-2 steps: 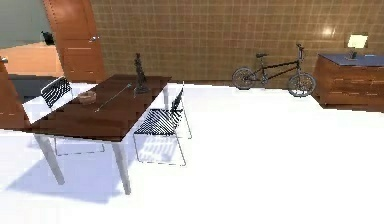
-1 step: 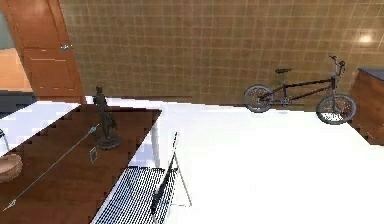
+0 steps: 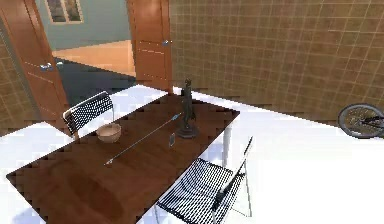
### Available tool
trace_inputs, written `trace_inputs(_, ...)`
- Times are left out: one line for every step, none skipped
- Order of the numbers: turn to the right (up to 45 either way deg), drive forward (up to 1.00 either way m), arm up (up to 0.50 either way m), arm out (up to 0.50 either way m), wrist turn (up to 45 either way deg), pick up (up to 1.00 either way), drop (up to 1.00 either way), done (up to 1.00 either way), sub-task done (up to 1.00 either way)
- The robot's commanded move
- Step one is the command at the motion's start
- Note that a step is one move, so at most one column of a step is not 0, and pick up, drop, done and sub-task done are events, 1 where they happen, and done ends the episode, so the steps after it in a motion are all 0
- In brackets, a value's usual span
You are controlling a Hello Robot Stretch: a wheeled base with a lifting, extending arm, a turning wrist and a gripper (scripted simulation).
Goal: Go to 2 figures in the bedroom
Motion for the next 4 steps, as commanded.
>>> trace_inputs(0.0, 0.00, 0.00, 0.00, 0.0, 0.00, 0.00, 0.00, 1.00)
trace_inputs(45.0, 0.00, 0.00, 0.00, 0.0, 0.00, 0.00, 0.00, 0.00)
trace_inputs(42.0, 0.00, 0.00, 0.00, 0.0, 0.00, 0.00, 0.00, 0.00)
trace_inputs(0.0, 1.00, 0.00, 0.00, 0.0, 0.00, 0.00, 0.00, 0.00)
